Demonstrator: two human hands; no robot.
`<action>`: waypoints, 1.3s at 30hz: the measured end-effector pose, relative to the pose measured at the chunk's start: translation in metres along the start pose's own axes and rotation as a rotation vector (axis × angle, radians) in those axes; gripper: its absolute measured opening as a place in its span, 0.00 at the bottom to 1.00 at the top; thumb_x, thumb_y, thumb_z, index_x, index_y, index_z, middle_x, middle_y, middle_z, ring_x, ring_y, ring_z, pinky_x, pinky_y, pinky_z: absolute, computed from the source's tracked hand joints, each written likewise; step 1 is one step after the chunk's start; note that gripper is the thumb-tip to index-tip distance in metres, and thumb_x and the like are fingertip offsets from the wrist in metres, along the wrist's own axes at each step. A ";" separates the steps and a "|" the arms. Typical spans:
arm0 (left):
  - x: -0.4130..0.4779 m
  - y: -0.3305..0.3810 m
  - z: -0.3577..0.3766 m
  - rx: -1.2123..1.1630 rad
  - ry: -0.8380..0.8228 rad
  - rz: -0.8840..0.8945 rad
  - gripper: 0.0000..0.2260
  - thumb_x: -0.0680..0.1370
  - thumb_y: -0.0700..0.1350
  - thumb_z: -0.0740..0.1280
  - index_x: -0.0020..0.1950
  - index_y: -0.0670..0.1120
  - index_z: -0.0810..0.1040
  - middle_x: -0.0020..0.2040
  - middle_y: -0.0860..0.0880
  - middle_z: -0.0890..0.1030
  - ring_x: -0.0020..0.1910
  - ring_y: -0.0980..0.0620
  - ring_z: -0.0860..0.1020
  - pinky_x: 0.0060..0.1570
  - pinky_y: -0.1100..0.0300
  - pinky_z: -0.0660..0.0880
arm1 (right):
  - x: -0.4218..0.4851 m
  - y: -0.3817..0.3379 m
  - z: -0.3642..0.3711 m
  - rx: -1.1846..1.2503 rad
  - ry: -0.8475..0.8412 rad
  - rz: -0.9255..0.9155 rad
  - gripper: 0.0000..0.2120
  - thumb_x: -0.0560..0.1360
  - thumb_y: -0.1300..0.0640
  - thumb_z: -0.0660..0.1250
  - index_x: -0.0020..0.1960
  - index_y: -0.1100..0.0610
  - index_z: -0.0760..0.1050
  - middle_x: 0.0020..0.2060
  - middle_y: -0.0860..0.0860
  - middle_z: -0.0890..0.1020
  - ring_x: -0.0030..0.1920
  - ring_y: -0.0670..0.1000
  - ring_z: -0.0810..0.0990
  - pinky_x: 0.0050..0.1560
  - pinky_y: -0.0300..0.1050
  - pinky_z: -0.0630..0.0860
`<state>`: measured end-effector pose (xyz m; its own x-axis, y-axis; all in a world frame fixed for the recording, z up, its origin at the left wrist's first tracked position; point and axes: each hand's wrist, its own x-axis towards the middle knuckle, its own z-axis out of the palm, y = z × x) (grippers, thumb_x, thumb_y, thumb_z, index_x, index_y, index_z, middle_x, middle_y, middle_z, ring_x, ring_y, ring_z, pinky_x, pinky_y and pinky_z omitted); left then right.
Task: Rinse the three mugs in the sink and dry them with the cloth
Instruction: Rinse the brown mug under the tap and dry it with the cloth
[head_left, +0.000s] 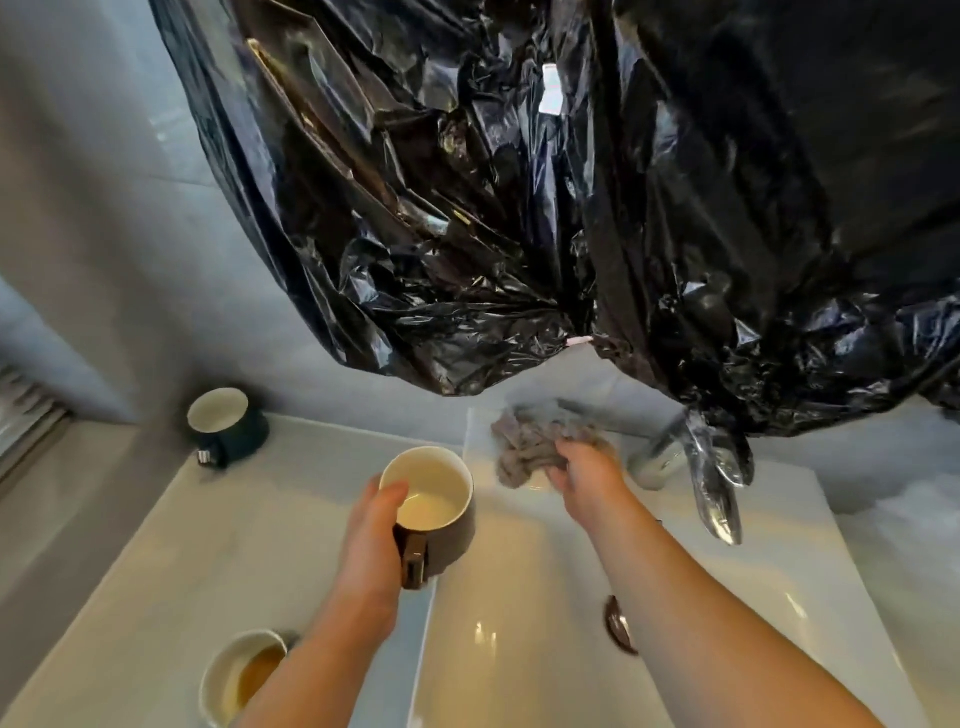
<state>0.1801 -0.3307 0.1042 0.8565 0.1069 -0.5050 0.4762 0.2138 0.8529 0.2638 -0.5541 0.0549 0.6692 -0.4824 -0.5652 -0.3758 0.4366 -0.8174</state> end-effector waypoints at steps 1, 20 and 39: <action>0.002 0.002 0.001 0.004 -0.006 0.010 0.07 0.82 0.53 0.60 0.51 0.55 0.78 0.50 0.42 0.82 0.46 0.41 0.81 0.24 0.60 0.75 | 0.000 -0.001 0.001 -0.195 0.083 -0.090 0.07 0.77 0.63 0.69 0.52 0.55 0.75 0.55 0.59 0.82 0.52 0.58 0.82 0.55 0.54 0.79; -0.056 0.005 -0.031 -0.014 -0.271 0.156 0.16 0.72 0.59 0.65 0.58 0.59 0.80 0.53 0.44 0.85 0.51 0.42 0.85 0.45 0.45 0.84 | -0.202 0.010 -0.021 -0.710 -0.691 -0.568 0.32 0.65 0.44 0.74 0.64 0.28 0.67 0.58 0.31 0.77 0.60 0.36 0.77 0.55 0.34 0.77; -0.068 0.003 -0.170 -0.132 -0.237 0.196 0.22 0.78 0.65 0.61 0.67 0.55 0.78 0.57 0.45 0.85 0.54 0.48 0.83 0.54 0.50 0.79 | -0.264 0.072 0.094 -0.888 -0.803 -0.607 0.41 0.58 0.38 0.75 0.66 0.30 0.60 0.58 0.35 0.75 0.58 0.42 0.77 0.55 0.43 0.81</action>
<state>0.0895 -0.1718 0.1189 0.9592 -0.0673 -0.2748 0.2811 0.3371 0.8985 0.1207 -0.3236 0.1551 0.9505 0.2867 -0.1197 0.0310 -0.4710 -0.8816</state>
